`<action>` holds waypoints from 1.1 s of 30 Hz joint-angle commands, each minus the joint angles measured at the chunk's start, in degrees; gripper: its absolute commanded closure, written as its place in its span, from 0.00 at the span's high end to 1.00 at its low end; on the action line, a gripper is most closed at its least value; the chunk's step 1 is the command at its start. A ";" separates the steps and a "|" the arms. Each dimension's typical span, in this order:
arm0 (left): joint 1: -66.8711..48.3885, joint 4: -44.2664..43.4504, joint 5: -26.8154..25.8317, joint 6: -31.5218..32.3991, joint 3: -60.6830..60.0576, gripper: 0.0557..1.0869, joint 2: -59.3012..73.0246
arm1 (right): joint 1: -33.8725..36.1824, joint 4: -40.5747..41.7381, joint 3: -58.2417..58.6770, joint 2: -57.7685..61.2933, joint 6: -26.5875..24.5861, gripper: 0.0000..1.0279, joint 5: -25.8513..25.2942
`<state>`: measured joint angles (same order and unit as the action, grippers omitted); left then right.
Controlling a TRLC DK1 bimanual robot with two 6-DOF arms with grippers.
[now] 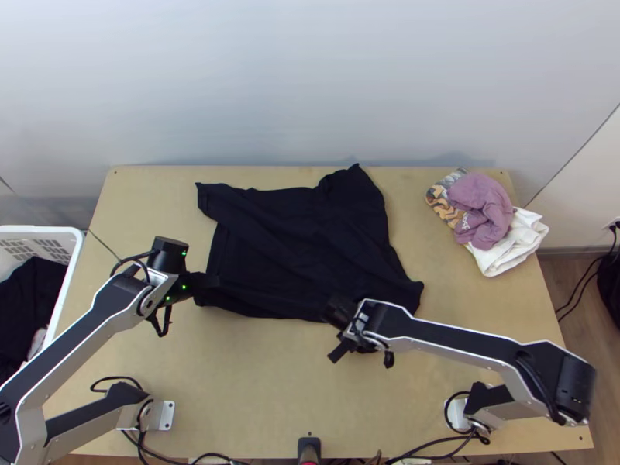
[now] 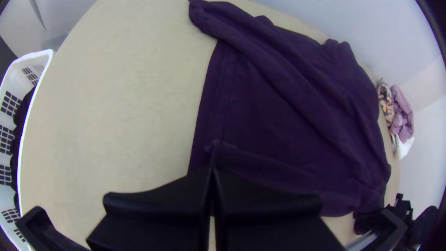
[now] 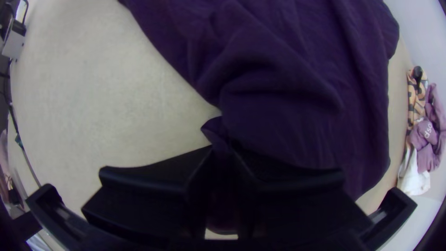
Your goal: Fold the t-shirt
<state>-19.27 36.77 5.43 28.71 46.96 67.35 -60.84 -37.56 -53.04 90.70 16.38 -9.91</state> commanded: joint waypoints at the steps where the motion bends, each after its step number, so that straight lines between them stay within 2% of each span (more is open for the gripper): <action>1: 0.19 1.28 -0.07 -0.23 0.59 0.04 -1.35 | 3.09 -0.85 -0.93 -4.47 -0.91 0.07 -2.66; 6: 1.60 3.13 -0.42 -0.41 2.08 0.04 -2.58 | 11.00 -9.46 -9.19 -9.31 -1.62 0.05 -2.13; 12: 7.05 5.50 -2.97 -1.11 5.07 0.04 -3.90 | 25.51 -13.85 -19.56 -14.93 -1.53 0.03 6.48; 16: 10.13 7.87 -4.20 -1.20 10.26 0.04 -4.60 | 30.52 -19.04 -26.77 -16.43 -1.53 0.03 7.19; 25: 12.94 12.27 -4.46 -1.11 23.00 0.04 -5.04 | 32.54 -19.83 -33.45 -20.82 -1.35 0.03 6.92; 29: 15.31 12.27 -4.46 -1.11 28.63 0.04 -5.74 | 32.54 -19.22 -37.14 -21.61 -1.62 0.03 3.41; 33: 16.45 10.95 -4.38 -2.08 34.95 0.04 -5.92 | 32.54 -17.11 -40.48 -22.32 -3.99 0.03 -0.81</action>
<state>-5.34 48.36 0.89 27.55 72.47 61.98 -29.06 -56.60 -87.72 70.00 14.37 -5.85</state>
